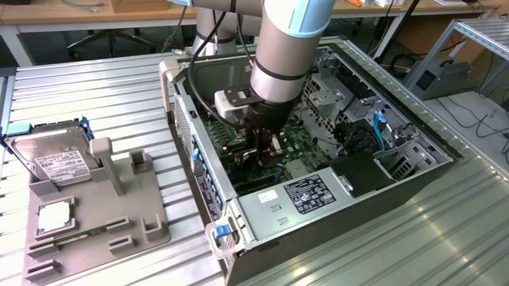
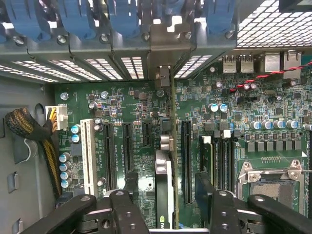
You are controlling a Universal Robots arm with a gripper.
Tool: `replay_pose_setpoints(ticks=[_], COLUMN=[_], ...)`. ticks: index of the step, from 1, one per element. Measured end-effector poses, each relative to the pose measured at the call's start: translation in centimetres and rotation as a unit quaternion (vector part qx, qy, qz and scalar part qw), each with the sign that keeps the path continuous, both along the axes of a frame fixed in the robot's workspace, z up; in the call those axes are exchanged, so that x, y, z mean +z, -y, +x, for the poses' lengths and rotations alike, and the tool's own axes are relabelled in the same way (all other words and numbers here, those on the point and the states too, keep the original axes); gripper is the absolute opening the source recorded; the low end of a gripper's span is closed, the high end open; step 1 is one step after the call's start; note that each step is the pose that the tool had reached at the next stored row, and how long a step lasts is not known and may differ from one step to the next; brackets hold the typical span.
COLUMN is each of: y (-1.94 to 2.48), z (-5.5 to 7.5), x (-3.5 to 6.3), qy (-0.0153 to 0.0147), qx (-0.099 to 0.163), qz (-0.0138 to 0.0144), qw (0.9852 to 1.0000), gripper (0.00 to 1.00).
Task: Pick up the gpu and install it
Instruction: 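Insert the gpu into the slot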
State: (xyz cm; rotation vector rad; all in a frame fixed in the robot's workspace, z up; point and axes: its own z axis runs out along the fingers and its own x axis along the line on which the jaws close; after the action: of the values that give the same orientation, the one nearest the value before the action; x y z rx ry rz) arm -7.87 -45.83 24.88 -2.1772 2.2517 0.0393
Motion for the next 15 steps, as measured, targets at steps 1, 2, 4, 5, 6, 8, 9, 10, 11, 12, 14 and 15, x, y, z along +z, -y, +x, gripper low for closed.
replay_pose_setpoints(ticks=[1,2,4,5,6,8,9,10,11,12,14,15], y=[0.0,0.0,0.0,-0.01,-0.01,-0.01,-0.01,-0.01,-0.01,-0.01,-0.01,-0.01], z=[0.0,0.0,0.0,0.0,0.0,0.0,0.0,0.0,0.0,0.0,0.0,0.0], x=[0.06,0.15,0.56,0.95,1.29,2.15,2.43,2.76,3.14,3.44,4.17,4.85], qy=[-0.0001,-0.0001,0.0,0.0,0.0,0.0,0.0,0.0,0.0,0.0,0.0001,0.0001], qx=[0.0,0.0,0.0,0.0,0.0,0.0,0.0,0.0,0.0,0.0,0.0,0.0], qz=[-0.0002,-0.0001,0.0,0.0,0.0,0.0,0.0,0.0,0.0,0.0,0.0001,0.0], qw=[1.0,1.0,1.0,1.0,1.0,1.0,1.0,1.0,1.0,1.0,1.0,1.0], gripper=[0.58,0.58,0.58,0.58,0.58,0.58,0.58,0.58,0.58,0.58,0.58,0.58])
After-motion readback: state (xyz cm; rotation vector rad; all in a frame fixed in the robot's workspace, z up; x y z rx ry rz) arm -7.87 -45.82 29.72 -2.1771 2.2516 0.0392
